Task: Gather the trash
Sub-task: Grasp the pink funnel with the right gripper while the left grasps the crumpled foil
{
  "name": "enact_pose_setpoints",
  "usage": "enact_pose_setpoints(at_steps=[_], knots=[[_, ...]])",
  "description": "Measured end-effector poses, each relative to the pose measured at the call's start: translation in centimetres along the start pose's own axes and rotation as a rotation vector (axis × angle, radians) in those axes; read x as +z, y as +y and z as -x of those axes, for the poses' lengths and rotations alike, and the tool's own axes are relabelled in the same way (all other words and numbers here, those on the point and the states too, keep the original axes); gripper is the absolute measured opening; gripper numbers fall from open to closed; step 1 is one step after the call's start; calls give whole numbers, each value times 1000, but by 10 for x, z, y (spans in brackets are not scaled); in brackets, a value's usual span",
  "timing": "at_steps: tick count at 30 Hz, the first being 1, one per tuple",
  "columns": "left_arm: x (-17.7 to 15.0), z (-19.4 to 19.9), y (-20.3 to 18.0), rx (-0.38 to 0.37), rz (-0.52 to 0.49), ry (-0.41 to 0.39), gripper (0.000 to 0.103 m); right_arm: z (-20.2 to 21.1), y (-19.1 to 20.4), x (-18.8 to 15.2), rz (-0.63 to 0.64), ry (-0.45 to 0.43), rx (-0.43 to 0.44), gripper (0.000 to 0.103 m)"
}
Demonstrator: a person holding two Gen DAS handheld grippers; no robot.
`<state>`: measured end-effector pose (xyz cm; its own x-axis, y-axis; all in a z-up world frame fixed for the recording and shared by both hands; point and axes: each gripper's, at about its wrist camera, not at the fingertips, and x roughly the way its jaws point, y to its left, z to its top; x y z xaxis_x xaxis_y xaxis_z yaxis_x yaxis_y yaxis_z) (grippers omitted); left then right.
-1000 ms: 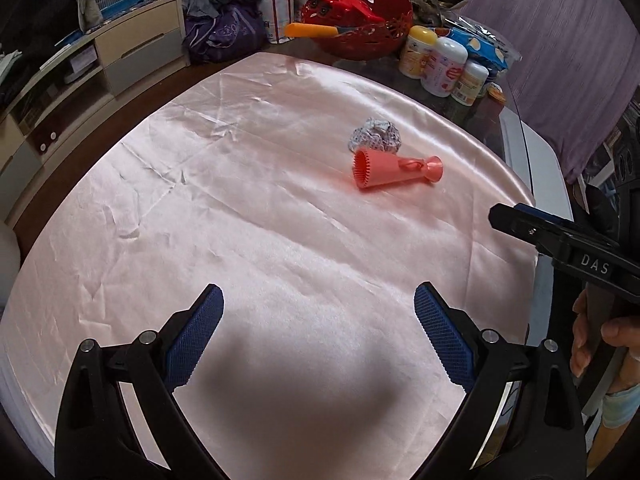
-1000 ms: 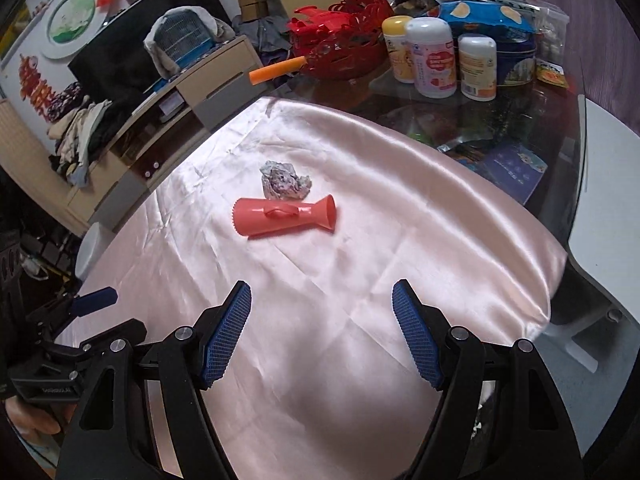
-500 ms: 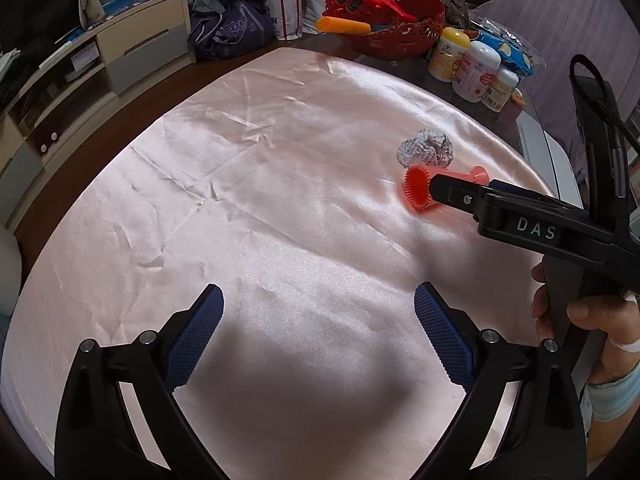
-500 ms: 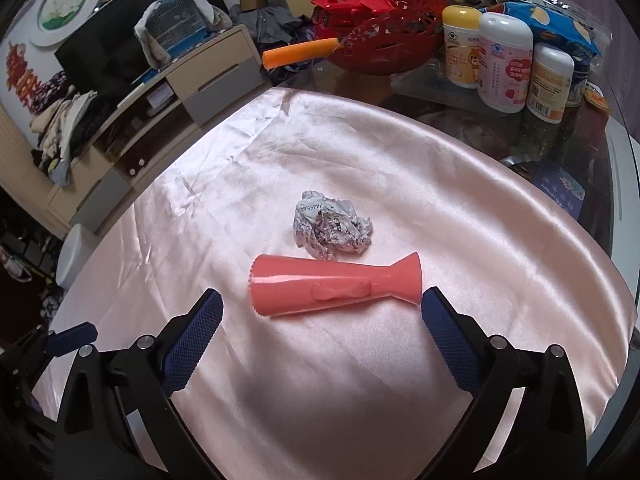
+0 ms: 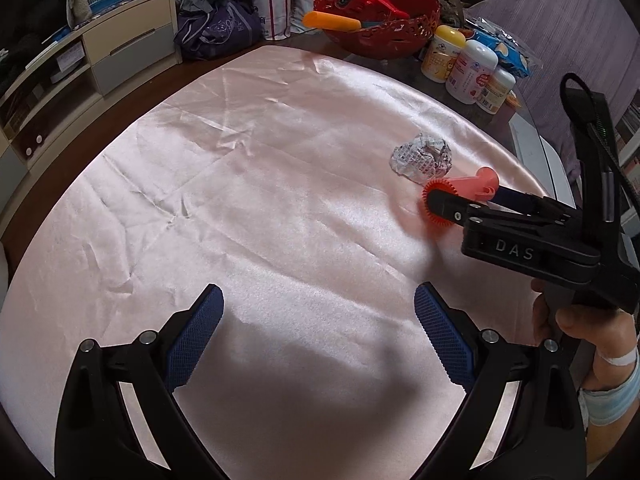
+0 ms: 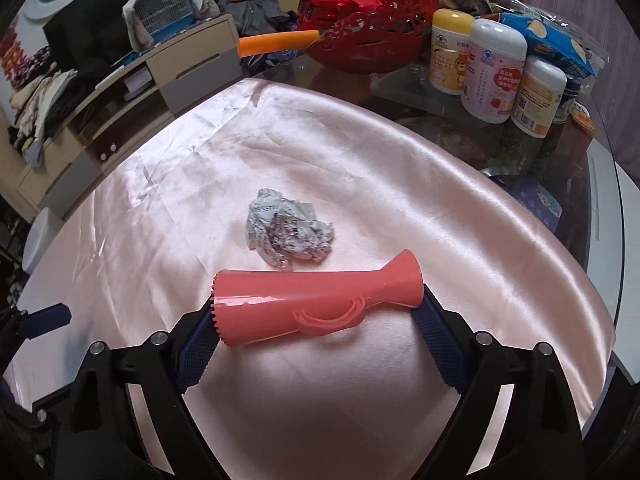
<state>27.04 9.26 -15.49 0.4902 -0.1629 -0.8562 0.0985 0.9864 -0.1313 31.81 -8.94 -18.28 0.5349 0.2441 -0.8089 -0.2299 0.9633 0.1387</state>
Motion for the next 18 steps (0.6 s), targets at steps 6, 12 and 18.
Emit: enact_pose_setpoints(at_steps=[6, 12, 18], knots=[[18, -18, -29, -26, -44, -27, 87, 31, -38, -2, -14, -23, 16, 90], [45, -41, -61, -66, -81, -57, 76, 48, -69, -12, -44, -38, 31, 91], [70, -63, -87, -75, -107, -79, 65, 54, -85, -25, -42, -47, 29, 91]])
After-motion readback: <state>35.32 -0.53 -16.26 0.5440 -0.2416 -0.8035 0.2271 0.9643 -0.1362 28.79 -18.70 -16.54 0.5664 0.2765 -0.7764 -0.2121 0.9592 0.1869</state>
